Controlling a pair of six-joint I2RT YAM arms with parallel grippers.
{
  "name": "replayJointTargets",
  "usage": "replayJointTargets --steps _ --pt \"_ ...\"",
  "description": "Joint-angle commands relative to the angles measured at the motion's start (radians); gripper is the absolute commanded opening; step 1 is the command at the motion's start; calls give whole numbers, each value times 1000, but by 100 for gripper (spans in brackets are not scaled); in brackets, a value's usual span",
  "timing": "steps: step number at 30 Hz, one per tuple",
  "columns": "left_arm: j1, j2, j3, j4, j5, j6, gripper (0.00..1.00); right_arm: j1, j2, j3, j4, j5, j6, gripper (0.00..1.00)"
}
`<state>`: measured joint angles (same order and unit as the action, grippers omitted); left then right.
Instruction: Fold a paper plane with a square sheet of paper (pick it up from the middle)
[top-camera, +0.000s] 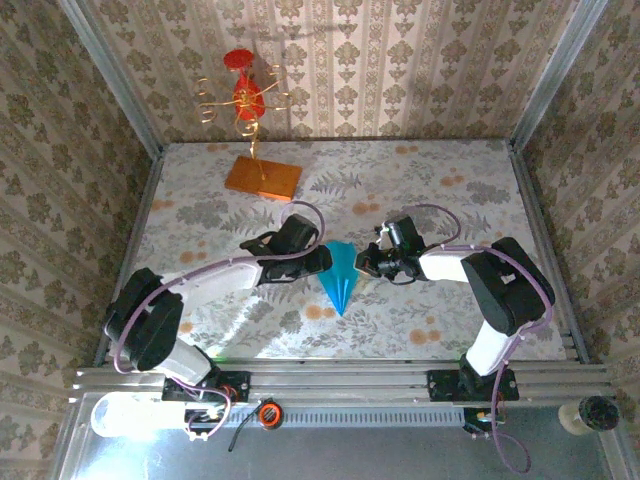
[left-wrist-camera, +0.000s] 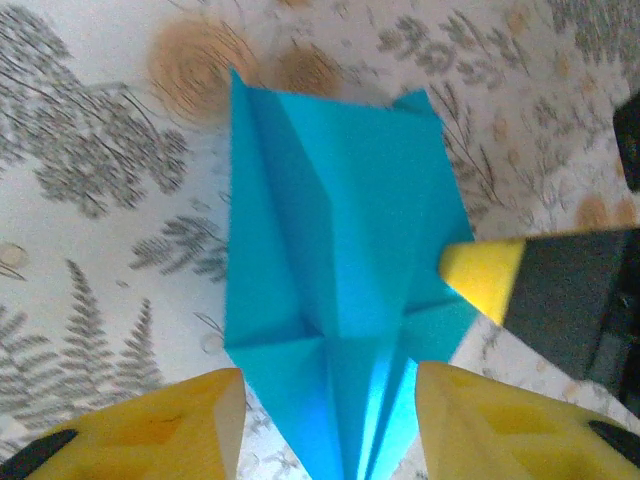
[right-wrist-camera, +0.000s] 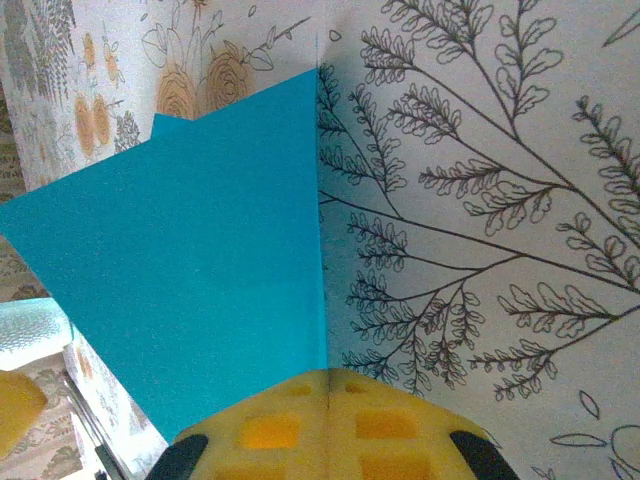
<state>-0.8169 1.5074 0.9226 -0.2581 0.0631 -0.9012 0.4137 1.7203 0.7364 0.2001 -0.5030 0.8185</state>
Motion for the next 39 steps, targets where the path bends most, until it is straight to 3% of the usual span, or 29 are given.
replayJointTargets --steps 1,18,27,39 --pt "-29 30 30 -48 31 -2 52 -5 18 -11 13 -19 12 3" --pt "-115 199 103 -4 125 -15 54 -5 38 0 9 -29 13 3" --pt "-145 268 200 -184 -1 25 54 -6 35 -2 9 -33 14 3" --pt "-166 327 283 -271 -53 61 49 -6 38 -2 14 -33 16 3"
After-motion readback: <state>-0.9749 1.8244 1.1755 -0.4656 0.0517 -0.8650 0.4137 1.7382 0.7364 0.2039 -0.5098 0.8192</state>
